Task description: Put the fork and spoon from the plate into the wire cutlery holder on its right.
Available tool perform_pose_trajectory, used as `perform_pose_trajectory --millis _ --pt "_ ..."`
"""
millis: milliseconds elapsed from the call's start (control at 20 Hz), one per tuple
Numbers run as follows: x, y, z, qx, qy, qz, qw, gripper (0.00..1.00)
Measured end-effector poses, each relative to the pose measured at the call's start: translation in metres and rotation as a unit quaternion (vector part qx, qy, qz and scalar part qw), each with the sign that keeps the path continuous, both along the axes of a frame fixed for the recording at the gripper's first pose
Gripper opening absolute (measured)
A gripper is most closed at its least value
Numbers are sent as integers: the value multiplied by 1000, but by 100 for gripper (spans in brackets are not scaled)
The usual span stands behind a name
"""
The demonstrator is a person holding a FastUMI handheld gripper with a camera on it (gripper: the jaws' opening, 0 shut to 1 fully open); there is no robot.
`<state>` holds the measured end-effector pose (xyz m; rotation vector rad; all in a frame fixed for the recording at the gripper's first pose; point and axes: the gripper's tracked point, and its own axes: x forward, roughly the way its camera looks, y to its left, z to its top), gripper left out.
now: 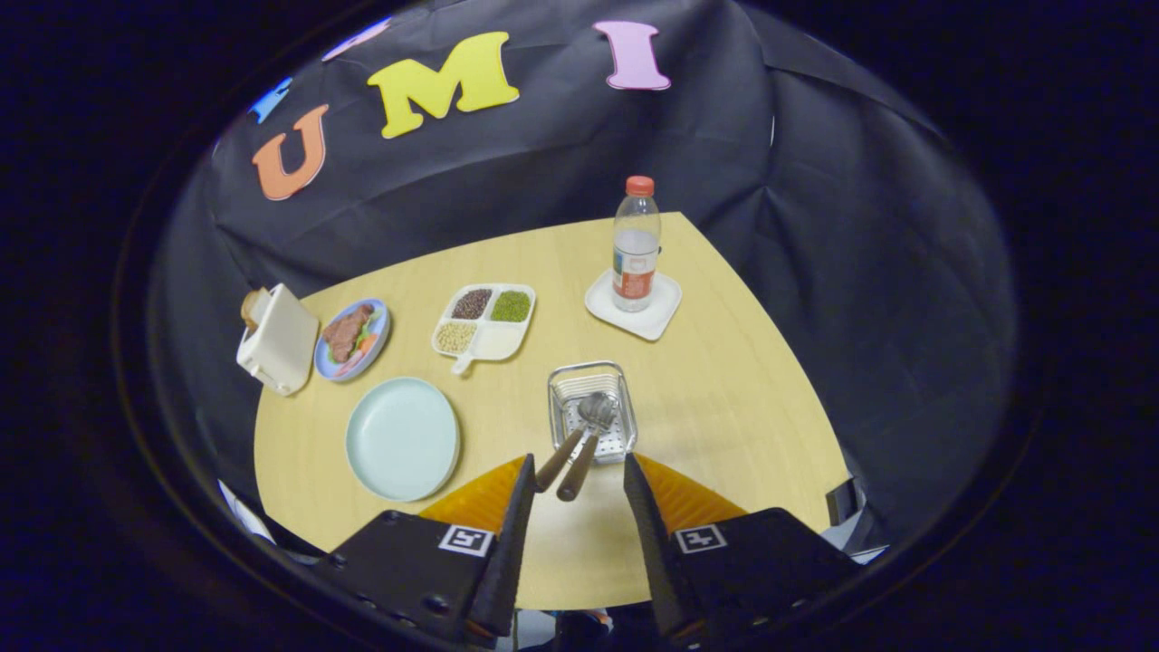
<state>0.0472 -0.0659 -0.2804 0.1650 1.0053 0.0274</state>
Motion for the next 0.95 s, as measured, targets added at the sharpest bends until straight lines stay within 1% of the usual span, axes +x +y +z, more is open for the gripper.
perform_pose_trajectory --millis 150,200,250,400,450,700,950 --pt "8 3 11 -8 -21 5 1000 74" --pt "10 6 15 -11 -26 9 1000 75" --pt "10 9 21 -13 -33 13 999 80" --pt "18 22 48 -12 -78 22 997 93" --pt "19 26 59 -14 -95 23 995 96" --pt "28 52 117 -21 -178 41 983 97" --pt "31 77 169 -20 -241 52 969 97"
